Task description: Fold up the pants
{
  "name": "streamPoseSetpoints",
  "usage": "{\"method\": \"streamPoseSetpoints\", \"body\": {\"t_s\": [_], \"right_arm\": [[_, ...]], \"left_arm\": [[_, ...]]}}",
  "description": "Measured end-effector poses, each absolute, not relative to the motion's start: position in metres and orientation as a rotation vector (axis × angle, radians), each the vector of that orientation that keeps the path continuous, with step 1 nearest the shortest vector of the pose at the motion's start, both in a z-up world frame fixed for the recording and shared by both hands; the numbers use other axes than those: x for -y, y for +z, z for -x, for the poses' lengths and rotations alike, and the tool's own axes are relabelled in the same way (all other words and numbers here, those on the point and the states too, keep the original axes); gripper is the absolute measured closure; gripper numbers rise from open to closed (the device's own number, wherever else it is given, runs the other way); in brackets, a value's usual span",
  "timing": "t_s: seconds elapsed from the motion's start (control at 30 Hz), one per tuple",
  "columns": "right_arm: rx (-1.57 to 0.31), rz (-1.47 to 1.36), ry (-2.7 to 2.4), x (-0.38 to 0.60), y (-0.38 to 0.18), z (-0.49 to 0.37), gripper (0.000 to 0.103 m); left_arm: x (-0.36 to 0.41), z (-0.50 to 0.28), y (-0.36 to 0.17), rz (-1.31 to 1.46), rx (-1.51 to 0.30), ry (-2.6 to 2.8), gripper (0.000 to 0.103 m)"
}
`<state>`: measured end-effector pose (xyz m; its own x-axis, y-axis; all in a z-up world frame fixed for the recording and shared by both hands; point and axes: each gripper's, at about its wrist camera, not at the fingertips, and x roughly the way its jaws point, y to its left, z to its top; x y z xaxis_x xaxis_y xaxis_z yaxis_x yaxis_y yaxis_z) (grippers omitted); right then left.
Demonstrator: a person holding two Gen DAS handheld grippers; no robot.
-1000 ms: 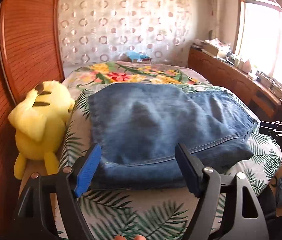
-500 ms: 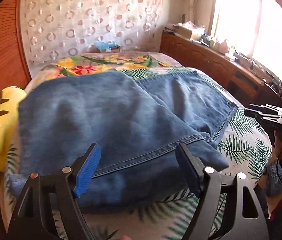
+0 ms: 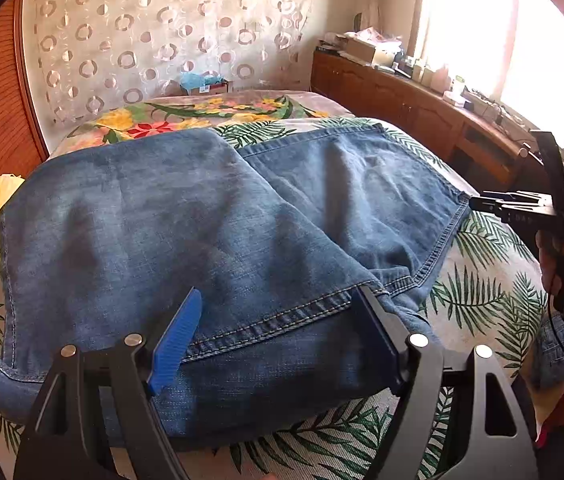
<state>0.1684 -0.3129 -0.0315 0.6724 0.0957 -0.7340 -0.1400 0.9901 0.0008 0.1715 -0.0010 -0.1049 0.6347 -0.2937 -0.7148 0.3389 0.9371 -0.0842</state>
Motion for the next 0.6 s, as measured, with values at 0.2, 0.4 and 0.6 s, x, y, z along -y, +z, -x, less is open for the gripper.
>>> {"method": "streamPoseSetpoints", "body": {"t_s": [0.2, 0.4, 0.6], "right_arm": [[-0.847, 0.016, 0.155, 0.317, -0.035, -0.176, 0.058], [-0.854, 0.037, 0.139, 0.312, -0.038, -0.18, 0.067], [-0.849, 0.025, 0.183, 0.311, -0.034, -0.181, 0.087]], "left_arm": [[0.002, -0.171, -0.106, -0.061, -0.807, -0.36, 0.025], [0.001, -0.168, -0.108, -0.058, -0.812, -0.356, 0.025], [-0.014, -0.165, -0.107, -0.037, -0.811, -0.336, 0.025]]}}
